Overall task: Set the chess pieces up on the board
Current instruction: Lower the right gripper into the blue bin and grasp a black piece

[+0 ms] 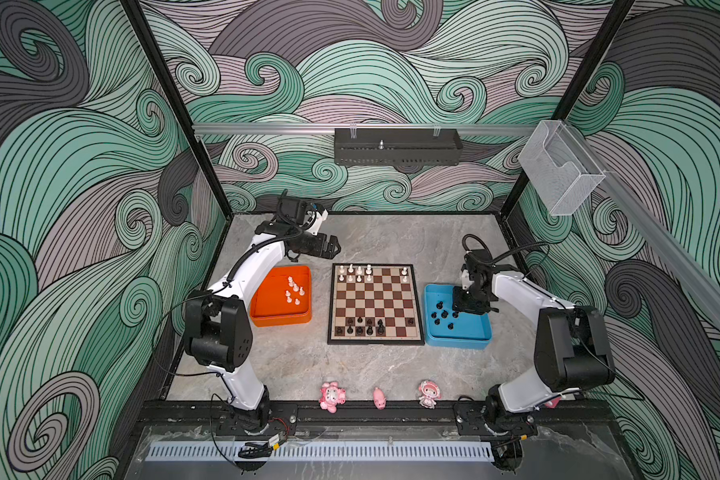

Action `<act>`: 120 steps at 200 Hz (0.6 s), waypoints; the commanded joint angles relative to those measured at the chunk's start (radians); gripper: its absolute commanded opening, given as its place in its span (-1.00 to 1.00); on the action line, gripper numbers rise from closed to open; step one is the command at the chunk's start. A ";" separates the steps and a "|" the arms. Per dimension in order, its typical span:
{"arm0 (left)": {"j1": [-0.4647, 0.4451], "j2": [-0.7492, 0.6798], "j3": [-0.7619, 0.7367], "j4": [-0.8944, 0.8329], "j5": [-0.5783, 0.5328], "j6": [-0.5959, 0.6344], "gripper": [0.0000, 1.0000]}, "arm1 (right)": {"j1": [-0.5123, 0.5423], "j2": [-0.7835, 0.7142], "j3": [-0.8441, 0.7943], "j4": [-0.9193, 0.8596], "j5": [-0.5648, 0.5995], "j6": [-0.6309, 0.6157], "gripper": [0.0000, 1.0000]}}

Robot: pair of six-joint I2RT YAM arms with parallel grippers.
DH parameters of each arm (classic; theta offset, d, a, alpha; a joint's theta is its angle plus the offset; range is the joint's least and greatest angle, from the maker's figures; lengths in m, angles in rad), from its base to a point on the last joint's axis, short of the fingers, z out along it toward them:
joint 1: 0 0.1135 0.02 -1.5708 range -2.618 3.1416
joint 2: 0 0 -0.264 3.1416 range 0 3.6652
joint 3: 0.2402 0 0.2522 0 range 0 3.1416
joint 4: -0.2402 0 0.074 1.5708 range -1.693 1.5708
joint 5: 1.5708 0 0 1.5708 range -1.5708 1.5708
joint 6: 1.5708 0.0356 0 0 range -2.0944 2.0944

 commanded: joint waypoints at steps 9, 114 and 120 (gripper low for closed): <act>-0.004 0.006 0.035 -0.026 0.000 -0.002 0.97 | -0.003 0.020 -0.001 0.005 0.011 0.000 -0.21; -0.004 0.017 0.034 -0.020 0.002 -0.008 0.97 | -0.004 0.056 -0.005 0.016 -0.006 0.007 -0.44; -0.004 0.017 0.034 -0.020 0.002 -0.008 0.98 | -0.003 0.056 -0.005 0.019 -0.005 0.006 -0.45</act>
